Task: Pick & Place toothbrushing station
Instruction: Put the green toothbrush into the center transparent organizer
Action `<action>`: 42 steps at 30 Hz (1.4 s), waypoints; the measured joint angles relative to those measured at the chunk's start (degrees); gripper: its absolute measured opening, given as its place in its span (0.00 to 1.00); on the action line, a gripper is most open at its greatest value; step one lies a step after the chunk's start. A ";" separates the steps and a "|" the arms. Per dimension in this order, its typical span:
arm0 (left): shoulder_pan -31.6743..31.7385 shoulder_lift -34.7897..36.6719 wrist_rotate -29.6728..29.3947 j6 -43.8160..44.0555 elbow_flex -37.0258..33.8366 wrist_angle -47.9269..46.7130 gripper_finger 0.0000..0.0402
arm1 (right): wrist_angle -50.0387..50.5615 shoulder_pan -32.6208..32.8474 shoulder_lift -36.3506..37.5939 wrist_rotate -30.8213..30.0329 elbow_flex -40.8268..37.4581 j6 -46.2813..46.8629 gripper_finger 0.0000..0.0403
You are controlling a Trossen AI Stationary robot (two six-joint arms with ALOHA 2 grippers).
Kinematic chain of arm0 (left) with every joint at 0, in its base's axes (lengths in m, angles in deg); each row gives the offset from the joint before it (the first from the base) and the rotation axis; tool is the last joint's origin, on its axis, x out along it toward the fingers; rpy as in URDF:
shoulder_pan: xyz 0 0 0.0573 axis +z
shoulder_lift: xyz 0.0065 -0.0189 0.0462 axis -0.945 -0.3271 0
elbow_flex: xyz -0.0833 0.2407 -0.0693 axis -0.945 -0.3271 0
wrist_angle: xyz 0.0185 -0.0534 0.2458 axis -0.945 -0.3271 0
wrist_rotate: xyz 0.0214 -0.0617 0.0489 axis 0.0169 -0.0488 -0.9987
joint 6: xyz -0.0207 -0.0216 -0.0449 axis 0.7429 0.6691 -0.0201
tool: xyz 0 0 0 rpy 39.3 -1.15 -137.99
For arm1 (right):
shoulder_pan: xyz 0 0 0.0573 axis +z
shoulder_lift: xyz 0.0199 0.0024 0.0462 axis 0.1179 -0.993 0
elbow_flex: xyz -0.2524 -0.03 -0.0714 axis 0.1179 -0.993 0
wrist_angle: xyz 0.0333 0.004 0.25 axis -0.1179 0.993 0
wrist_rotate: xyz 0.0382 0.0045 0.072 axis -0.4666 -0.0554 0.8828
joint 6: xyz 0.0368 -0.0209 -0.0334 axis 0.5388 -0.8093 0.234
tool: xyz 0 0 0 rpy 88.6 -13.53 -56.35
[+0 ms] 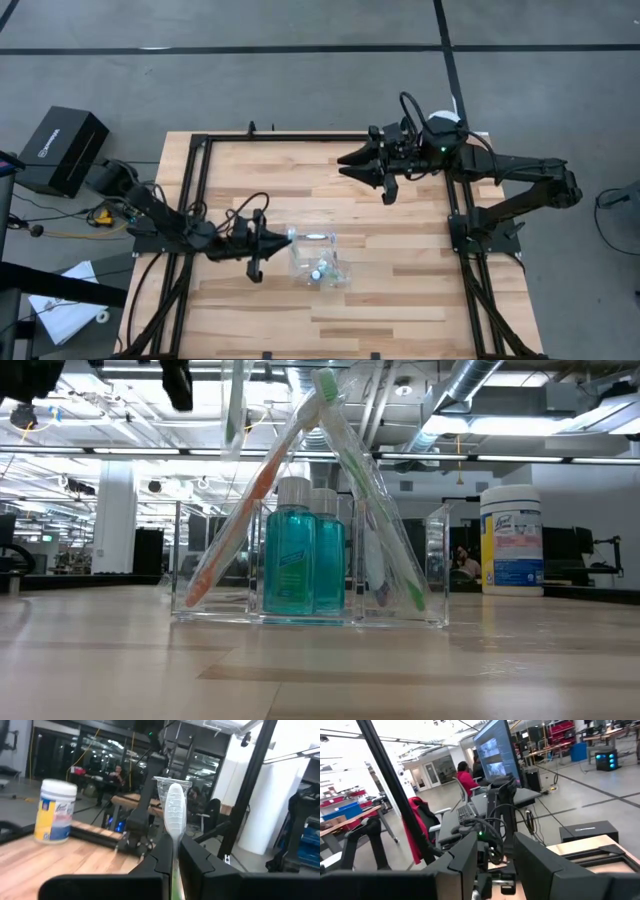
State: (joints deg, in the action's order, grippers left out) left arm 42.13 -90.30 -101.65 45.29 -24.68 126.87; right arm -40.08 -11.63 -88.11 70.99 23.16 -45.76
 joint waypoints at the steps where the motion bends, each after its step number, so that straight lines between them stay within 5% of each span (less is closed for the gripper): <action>1: 0.33 -0.34 0.01 0.60 -0.56 0.48 0.01 | -0.01 0.42 0.00 -0.37 0.00 0.00 0.29; 16: 1.64 -3.13 0.26 5.46 -7.78 3.94 0.01 | 0.80 2.17 -0.02 -1.08 0.00 1.51 0.29; 28: 1.53 -16.38 2.89 8.30 -8.49 18.49 0.01 | 0.85 1.79 -0.02 -3.46 0.00 1.51 0.29; 42: 1.55 -27.72 5.03 14.56 -8.30 23.69 0.02 | 1.02 1.86 -0.02 -3.46 0.00 2.56 0.29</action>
State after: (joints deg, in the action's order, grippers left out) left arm 43.68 -118.02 -96.62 59.85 -32.98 150.56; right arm -39.06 -9.77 -88.13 67.53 23.16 -43.20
